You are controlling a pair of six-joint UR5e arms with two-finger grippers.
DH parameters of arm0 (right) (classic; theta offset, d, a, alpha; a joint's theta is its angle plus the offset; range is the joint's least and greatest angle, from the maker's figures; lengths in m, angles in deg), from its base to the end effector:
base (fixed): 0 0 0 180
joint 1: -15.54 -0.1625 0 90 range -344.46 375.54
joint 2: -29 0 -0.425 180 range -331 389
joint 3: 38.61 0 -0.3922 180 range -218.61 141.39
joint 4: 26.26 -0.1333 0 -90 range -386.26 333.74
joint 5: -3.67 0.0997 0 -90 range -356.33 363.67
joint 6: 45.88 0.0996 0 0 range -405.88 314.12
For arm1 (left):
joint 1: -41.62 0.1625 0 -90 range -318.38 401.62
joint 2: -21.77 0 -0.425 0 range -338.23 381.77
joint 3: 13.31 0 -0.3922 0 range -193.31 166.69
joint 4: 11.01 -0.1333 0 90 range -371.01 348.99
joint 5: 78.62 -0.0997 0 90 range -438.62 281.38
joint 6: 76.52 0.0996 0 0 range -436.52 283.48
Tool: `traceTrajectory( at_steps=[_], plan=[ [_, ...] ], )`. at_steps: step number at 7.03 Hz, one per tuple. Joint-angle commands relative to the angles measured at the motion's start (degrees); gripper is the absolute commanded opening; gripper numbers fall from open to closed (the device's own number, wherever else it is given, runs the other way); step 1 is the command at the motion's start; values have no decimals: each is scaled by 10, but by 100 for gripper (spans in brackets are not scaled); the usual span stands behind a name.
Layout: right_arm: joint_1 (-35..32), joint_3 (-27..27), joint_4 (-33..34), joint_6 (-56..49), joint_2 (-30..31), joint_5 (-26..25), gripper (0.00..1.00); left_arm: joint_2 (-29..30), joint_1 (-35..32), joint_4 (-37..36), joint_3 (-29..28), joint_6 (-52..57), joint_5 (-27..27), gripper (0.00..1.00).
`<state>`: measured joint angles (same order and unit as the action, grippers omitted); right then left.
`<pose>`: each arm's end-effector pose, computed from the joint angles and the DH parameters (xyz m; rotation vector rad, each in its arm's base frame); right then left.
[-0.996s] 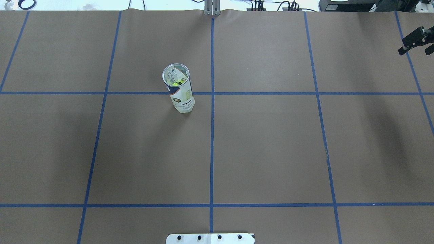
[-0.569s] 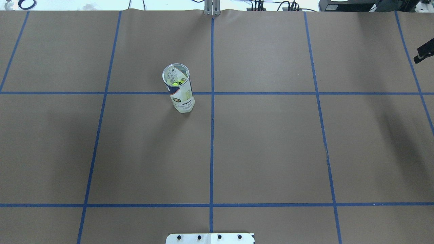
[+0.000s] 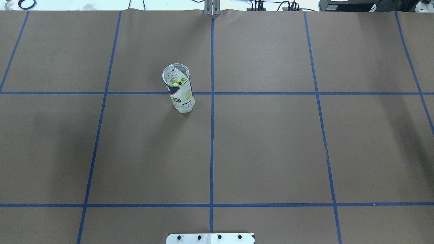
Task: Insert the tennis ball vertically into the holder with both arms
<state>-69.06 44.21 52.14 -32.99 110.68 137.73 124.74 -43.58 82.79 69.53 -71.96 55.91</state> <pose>0.0104 -0.5702 0.6230 0.0869 -0.7894 0.0383 -0.0134 -0.5989 0.5903 0.1579 0.7772 0.2199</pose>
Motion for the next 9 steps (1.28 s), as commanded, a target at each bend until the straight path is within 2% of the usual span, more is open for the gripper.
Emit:
traceTrajectory(
  at_steps=[1,2,4,5,6,9],
  plan=[
    [-45,1,6,-60,34,37,100,7,-1,-91,13,0,-3,100],
    [-63,1,8,-61,49,48,100,1,-1,-93,36,0,-45,100],
    [-75,23,27,-61,52,58,100,-3,-5,-94,49,1,-54,100],
    [-74,68,103,-61,52,56,100,-3,-6,-94,51,1,-54,100],
    [-77,107,139,-61,60,53,100,-5,-7,-93,52,6,-53,100],
    [-76,114,138,-62,68,41,100,-39,-8,-90,66,8,-52,100]
  ],
)
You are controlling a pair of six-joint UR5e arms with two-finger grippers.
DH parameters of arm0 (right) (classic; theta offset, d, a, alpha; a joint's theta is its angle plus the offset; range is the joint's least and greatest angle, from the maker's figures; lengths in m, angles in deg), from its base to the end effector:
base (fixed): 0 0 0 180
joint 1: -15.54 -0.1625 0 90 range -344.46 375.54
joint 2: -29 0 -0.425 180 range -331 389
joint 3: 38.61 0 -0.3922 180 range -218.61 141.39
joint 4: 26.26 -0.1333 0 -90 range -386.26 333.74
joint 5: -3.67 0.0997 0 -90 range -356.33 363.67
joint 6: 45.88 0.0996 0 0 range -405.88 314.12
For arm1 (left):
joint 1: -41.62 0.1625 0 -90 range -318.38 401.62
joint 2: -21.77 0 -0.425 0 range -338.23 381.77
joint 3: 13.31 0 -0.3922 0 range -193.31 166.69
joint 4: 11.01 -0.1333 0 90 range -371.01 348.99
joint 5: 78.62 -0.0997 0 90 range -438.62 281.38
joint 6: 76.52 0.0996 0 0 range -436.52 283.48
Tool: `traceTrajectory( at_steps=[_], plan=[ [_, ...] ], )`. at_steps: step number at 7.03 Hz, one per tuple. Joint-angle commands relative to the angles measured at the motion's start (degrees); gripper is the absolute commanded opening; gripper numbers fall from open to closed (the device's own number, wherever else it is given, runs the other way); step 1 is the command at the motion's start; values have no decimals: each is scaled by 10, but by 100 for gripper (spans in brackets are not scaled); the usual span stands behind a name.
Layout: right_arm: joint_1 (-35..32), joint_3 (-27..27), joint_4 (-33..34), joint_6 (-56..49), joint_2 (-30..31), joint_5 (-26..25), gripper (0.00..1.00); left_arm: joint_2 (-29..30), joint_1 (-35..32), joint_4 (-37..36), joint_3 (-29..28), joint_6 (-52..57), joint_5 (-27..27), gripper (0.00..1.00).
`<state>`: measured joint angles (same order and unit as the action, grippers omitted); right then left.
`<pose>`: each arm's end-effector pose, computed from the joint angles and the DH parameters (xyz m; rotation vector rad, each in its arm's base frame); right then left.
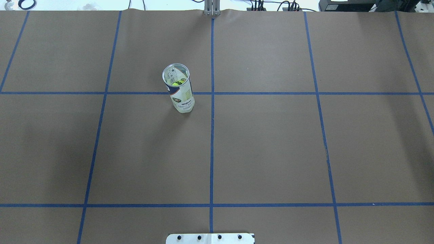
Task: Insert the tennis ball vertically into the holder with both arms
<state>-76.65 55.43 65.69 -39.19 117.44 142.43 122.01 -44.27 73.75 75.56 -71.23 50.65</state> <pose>0.0777 -0.5030 0.6082 0.0264 -0.8529 0.1184 -0.0294 -0.5711 0.5888 0.0720 0.6854 0.1807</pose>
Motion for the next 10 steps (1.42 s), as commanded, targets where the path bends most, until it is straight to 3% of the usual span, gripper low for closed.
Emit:
traceTrajectory(
  at_steps=[1,4,6,10],
  plan=[
    [0,0,2,0,2,-7,100,-27,-2,4,9,7,3,100],
    [0,-3,1,0,4,-3,100,-50,-19,4,8,50,7,100],
    [0,-4,-1,0,5,-1,100,-70,-19,42,9,50,22,100],
    [1,-5,-2,0,8,0,100,-70,-18,51,6,44,44,100]
  ],
)
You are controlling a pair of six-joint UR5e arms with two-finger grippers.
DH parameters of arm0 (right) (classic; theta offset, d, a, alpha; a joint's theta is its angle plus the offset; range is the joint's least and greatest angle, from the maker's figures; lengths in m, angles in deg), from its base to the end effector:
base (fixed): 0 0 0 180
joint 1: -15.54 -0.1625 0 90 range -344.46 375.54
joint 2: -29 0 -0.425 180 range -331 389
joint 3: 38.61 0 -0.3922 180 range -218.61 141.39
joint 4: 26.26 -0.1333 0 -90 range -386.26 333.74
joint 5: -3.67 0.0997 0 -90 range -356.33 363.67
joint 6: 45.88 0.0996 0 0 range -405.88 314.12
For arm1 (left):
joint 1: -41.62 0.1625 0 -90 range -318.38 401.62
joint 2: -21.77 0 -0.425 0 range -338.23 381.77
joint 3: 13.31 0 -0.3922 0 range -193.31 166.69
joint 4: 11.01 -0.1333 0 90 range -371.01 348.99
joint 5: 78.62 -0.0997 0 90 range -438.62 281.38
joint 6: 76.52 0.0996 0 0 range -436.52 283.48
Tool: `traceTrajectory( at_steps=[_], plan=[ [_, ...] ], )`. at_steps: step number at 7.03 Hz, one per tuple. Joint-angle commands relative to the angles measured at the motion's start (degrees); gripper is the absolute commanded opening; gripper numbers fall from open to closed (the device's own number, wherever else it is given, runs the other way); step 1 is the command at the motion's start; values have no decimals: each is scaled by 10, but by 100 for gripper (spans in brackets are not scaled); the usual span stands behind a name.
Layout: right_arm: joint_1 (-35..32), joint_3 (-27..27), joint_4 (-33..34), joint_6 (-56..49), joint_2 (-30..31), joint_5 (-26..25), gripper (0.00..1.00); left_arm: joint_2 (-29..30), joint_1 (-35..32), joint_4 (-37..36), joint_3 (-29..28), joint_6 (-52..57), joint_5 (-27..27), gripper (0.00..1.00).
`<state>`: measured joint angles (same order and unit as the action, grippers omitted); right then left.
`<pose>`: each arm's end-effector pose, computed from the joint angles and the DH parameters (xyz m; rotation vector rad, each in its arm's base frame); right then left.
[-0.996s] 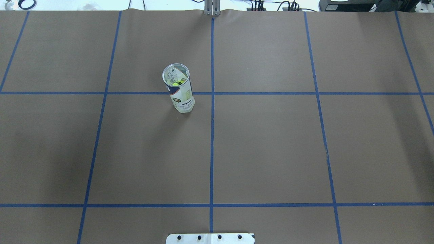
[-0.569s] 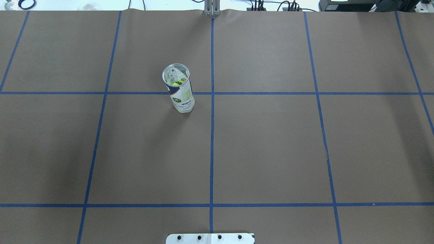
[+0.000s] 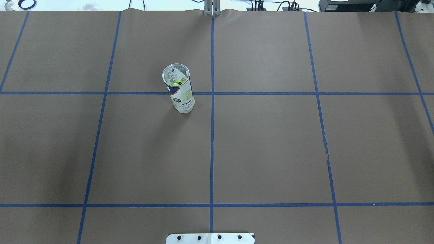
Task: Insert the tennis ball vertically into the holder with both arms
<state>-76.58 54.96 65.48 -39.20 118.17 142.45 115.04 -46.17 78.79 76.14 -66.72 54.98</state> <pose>0.0768 -0.4973 0.6183 0.0097 -0.8529 0.1244 -0.0446 -0.5209 0.6359 0.0923 0.7580 0.2161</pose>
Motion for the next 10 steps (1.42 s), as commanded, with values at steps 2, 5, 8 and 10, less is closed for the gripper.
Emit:
traceTrajectory(
  at_steps=[2,5,8,10],
  plan=[
    [0,-1,0,0,0,-3,100,1,1,-1,1,-2,1,100],
    [0,-1,0,1,0,-3,100,2,0,-2,1,-2,0,100],
    [-1,0,0,1,1,-1,100,5,0,-2,2,-2,0,100],
    [-1,-1,0,1,1,0,100,9,0,-4,1,-2,0,100]
  ],
)
